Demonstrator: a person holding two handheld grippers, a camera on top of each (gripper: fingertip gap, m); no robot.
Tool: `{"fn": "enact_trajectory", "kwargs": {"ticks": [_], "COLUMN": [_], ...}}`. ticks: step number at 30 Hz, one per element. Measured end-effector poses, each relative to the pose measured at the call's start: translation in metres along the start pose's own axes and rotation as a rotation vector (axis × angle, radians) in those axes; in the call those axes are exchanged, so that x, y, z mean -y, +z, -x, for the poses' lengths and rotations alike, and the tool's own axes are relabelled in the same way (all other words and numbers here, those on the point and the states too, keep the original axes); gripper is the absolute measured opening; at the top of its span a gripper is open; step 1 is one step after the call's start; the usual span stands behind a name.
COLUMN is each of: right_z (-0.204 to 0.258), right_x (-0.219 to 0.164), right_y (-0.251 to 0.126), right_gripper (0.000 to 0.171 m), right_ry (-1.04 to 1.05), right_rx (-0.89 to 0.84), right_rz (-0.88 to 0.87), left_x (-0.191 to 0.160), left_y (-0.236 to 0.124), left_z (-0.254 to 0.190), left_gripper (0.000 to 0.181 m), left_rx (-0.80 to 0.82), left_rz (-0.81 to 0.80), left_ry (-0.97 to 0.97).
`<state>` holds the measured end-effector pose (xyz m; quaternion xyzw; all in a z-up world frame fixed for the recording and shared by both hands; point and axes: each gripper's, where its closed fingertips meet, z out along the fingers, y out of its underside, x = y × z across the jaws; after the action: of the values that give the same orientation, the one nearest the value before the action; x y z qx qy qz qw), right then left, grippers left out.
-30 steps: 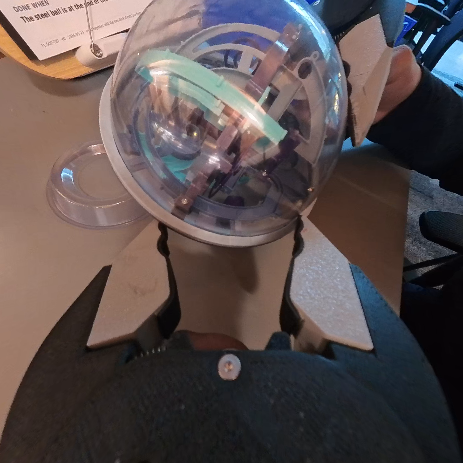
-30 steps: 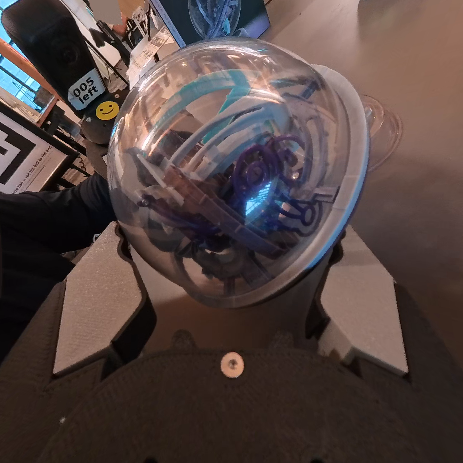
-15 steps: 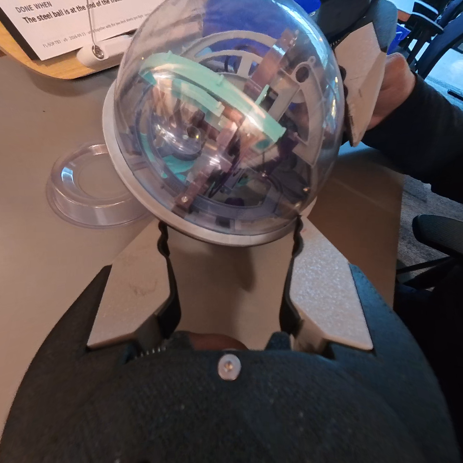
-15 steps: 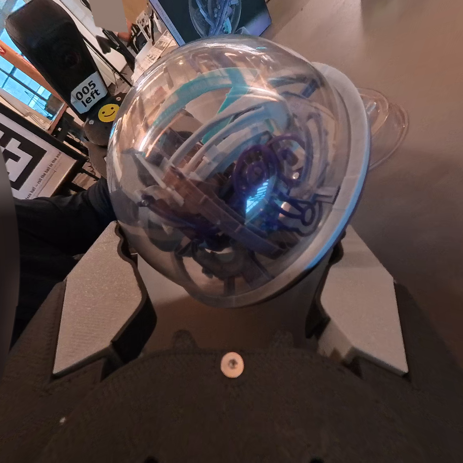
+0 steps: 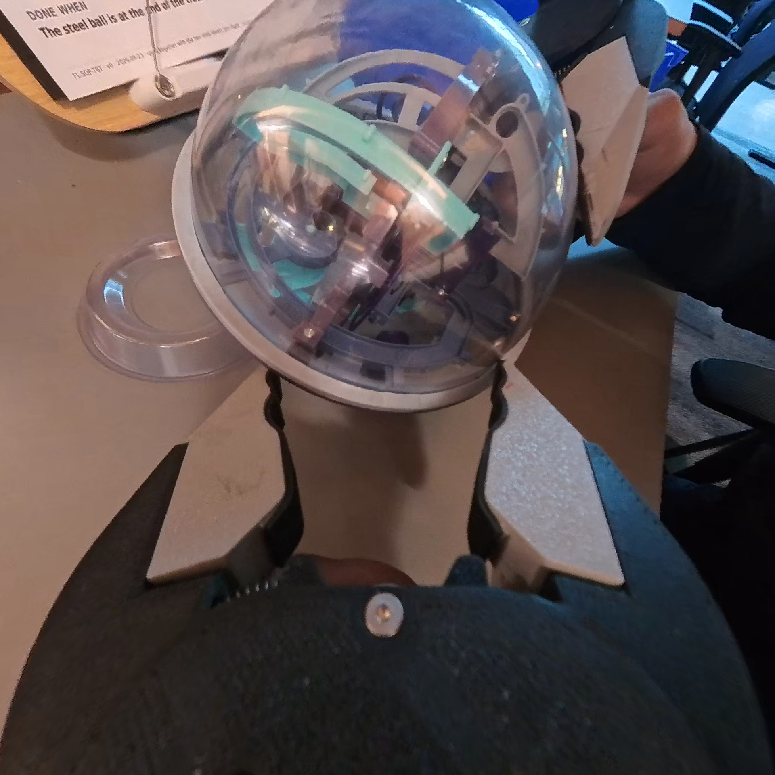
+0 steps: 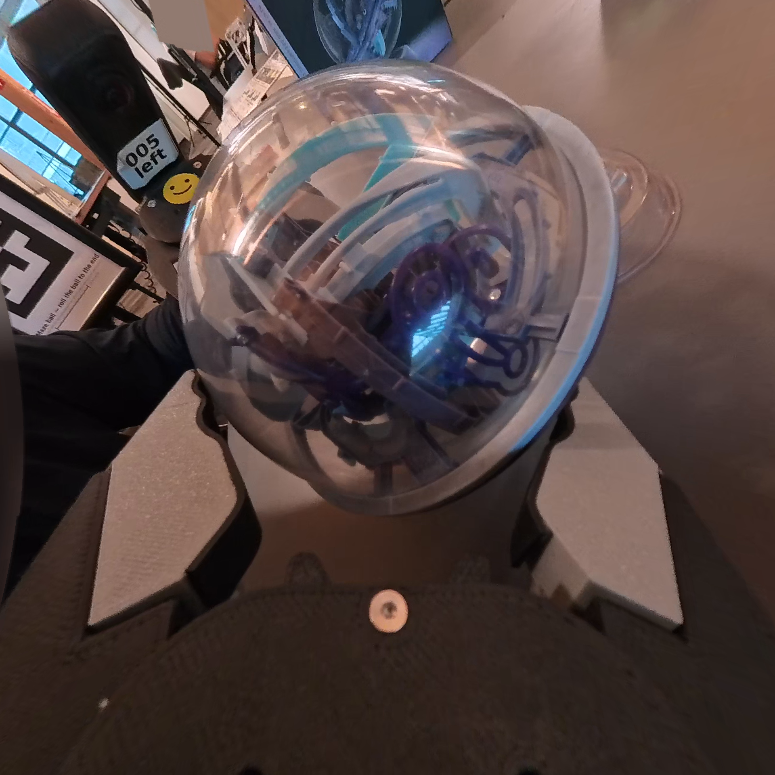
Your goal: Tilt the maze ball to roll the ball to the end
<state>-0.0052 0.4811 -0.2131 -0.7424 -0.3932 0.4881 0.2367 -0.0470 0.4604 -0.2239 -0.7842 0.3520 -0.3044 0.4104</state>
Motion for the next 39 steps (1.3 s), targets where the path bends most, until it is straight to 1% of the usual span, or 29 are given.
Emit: {"fn": "enact_trajectory", "kwargs": {"ticks": [5,13,33,39], "right_z": [0.001,-0.004,-0.011,-0.015], "right_x": [0.005,0.000,-0.001,-0.003], "right_y": [-0.001,0.002,0.003,0.002], "right_gripper": [0.156,0.156,0.158,0.158], "right_ry": [-0.045,-0.161,-0.326,-0.464], "right_rx": [-0.008,-0.031,-0.030,-0.098], "right_rz": [-0.028,-0.014,-0.031,-0.009], "left_x": [0.004,-0.002,-0.001,-0.006], "left_y": [-0.001,0.002,0.002,0.005], "left_z": [0.002,0.008,0.008,0.008], "left_gripper": [0.099,0.098,0.094,0.091], "left_rx": [0.022,0.076,0.055,0.055], "left_rz": [-0.026,-0.003,-0.020,0.001], "left_ry": [0.039,0.128,0.093,0.106]}}
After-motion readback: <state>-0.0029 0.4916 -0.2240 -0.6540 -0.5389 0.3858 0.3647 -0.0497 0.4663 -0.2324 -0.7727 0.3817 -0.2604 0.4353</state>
